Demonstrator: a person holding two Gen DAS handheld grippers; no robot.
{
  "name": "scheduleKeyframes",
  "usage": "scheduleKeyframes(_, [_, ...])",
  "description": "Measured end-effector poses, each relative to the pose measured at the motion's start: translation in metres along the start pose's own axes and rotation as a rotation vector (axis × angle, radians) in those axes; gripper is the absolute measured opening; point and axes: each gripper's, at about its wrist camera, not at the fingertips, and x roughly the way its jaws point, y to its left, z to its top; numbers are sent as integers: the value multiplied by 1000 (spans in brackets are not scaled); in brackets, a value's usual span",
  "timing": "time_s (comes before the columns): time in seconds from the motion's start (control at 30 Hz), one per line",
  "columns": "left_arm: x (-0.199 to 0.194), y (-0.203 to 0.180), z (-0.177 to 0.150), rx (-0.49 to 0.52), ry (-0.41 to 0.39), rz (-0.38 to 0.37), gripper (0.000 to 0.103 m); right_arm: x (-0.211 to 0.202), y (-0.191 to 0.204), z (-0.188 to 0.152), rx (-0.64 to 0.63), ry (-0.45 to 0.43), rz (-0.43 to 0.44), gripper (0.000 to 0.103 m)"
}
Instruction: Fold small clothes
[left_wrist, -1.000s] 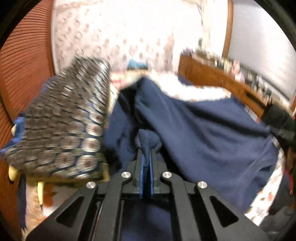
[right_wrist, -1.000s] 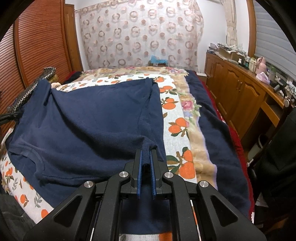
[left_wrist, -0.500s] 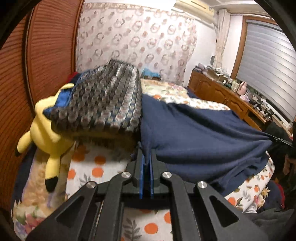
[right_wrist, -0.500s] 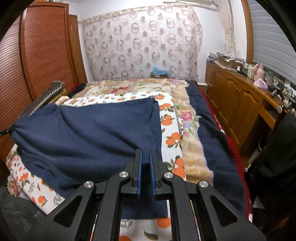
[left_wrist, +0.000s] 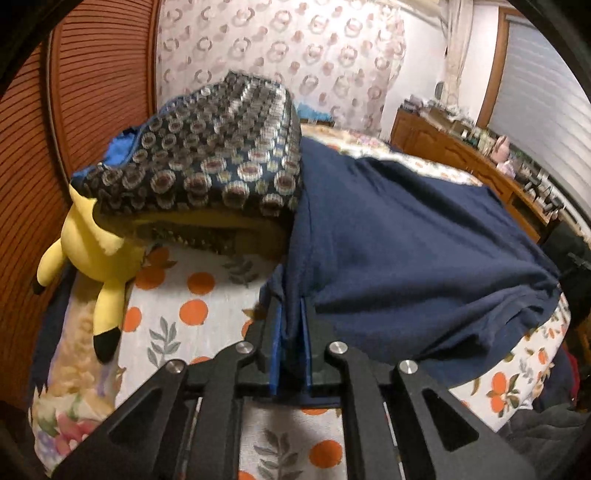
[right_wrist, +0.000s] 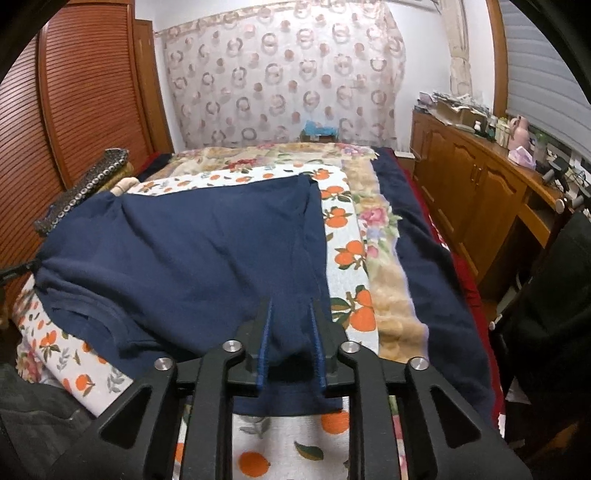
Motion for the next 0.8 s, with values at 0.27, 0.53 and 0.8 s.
scheduleKeyframes(0.27, [13, -7, -9, 22, 27, 13, 36, 12, 15, -2, -41, 26, 12, 33])
scheduleKeyframes(0.53, [20, -14, -5, 63, 26, 43, 44, 23, 22, -8, -47, 45, 25, 33])
scheduleKeyframes(0.8, [25, -15, 3, 58, 44, 59, 49, 37, 23, -8, -38, 56, 17, 43])
